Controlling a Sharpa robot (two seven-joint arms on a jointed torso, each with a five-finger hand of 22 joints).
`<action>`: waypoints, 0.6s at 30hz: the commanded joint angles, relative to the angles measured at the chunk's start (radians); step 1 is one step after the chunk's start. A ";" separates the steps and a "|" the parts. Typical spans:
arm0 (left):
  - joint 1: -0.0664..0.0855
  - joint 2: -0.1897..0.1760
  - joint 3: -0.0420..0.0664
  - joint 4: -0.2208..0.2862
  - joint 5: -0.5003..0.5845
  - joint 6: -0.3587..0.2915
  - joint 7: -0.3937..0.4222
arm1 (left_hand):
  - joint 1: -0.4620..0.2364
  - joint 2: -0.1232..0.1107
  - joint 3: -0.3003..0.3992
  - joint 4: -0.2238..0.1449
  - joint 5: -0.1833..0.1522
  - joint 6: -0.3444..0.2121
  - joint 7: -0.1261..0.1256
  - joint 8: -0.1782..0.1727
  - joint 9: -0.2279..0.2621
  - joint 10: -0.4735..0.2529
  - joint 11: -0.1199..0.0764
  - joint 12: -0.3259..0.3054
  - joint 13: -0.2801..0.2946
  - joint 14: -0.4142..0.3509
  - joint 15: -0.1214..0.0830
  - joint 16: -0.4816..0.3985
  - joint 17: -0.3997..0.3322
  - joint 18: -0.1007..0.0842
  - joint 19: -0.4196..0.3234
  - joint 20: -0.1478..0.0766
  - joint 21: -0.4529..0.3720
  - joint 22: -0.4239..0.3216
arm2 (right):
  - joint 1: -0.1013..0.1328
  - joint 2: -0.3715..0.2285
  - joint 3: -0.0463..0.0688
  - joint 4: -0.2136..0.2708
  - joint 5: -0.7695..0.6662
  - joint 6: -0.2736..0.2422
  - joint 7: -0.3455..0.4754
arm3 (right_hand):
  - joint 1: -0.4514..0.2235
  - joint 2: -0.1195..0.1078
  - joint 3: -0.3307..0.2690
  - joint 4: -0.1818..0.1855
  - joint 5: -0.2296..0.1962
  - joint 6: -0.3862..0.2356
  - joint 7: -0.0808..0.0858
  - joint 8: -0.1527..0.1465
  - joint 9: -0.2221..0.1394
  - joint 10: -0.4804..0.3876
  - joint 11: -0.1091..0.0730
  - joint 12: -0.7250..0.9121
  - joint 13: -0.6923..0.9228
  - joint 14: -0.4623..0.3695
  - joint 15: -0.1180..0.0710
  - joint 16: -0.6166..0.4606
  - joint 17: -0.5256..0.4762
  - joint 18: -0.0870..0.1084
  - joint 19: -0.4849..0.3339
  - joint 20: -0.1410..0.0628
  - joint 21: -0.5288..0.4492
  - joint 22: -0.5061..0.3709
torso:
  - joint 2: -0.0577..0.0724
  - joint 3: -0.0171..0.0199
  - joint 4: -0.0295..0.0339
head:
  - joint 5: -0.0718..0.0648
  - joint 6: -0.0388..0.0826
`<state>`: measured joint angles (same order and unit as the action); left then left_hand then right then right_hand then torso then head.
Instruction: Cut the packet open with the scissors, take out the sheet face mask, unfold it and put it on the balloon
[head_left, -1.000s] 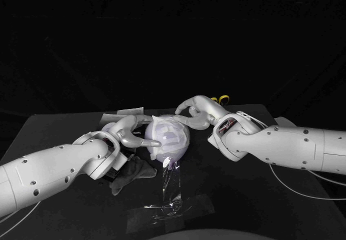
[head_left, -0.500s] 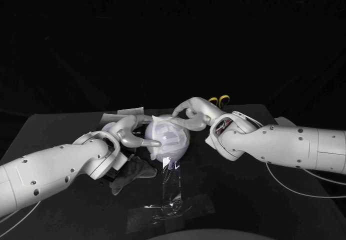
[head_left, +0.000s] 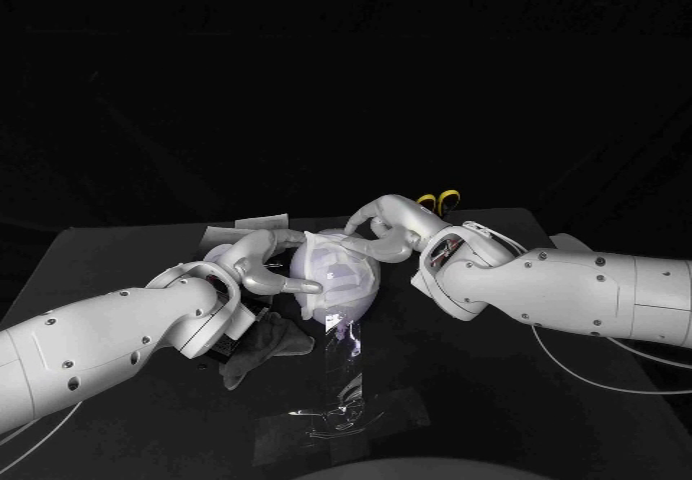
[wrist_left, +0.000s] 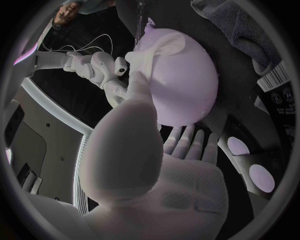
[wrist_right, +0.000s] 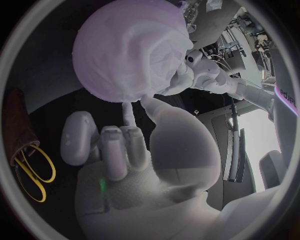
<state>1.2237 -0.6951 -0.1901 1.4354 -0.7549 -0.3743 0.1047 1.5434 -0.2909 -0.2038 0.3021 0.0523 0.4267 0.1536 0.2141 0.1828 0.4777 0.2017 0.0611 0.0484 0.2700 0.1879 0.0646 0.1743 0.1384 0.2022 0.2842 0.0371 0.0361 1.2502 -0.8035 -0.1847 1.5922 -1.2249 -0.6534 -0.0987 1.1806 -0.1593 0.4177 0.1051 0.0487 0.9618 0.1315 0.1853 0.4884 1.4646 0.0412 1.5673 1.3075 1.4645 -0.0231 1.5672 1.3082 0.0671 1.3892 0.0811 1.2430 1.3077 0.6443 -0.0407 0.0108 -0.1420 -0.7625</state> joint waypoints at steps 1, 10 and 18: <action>-0.001 0.003 -0.001 0.003 0.005 0.018 -0.006 | 0.008 0.004 0.004 0.001 0.005 0.004 0.087 0.003 0.001 0.006 0.001 -0.007 0.001 0.006 0.000 0.000 0.001 0.020 0.007 0.002 0.005 0.001 | -0.002 0.004 -0.001 -0.004 -0.058 0.041 -0.033 | 0.005 -0.001 -0.008 0.003 0.000 0.011 -0.002 -0.004 -0.002 0.106 0.007 0.003 0.263 0.106 0.006 0.004 0.263 0.011 0.001 0.007 -0.004 0.042 | 0.000 0.0001 0.0007 | -0.001 -0.002; -0.001 0.003 -0.001 0.003 0.005 0.019 -0.008 | 0.007 0.004 0.004 0.001 0.005 0.004 0.087 0.003 0.001 0.007 0.001 -0.007 0.001 0.007 0.001 0.000 0.002 0.021 0.008 0.002 0.005 0.001 | -0.005 0.010 -0.001 -0.008 -0.144 0.047 -0.064 | 0.058 0.038 0.009 -0.006 0.000 0.067 -0.022 0.013 0.000 0.106 -0.010 0.003 0.263 0.106 -0.005 0.004 0.263 0.010 0.005 0.001 0.001 0.048 | 0.000 -0.0005 0.0002 | 0.000 -0.006; -0.001 0.003 -0.001 0.004 0.005 0.019 -0.008 | 0.007 0.004 0.004 0.001 0.005 0.004 0.087 0.003 0.001 0.007 0.001 -0.007 0.001 0.007 0.001 0.000 0.002 0.021 0.008 0.002 0.005 0.001 | -0.007 0.014 -0.001 -0.010 -0.195 0.053 -0.076 | 0.079 0.062 0.019 -0.009 0.000 0.096 -0.035 0.021 -0.001 0.106 -0.021 0.003 0.263 0.106 -0.015 0.004 0.263 0.009 0.009 -0.008 0.005 0.053 | 0.000 -0.0007 0.0001 | 0.001 -0.007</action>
<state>1.2237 -0.6946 -0.1903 1.4361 -0.7533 -0.3734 0.1023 1.5434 -0.2909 -0.2038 0.3021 0.0523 0.4266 0.1536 0.2123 0.1823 0.4777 0.2017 0.0574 0.0484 0.2700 0.1879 0.0645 0.1752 0.1545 0.2022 0.2842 0.0371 0.0359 1.2476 -0.7914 -0.1836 1.5828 -1.3591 -0.6337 -0.1521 1.2545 -0.0984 0.4312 0.0976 0.0485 1.0492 0.0967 0.2002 0.4863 1.4650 0.0264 1.5658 1.3081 1.4666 -0.0326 1.5665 1.3073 0.0670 1.3950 0.0752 1.2429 1.3079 0.6443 -0.0413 0.0111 -0.1412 -0.7694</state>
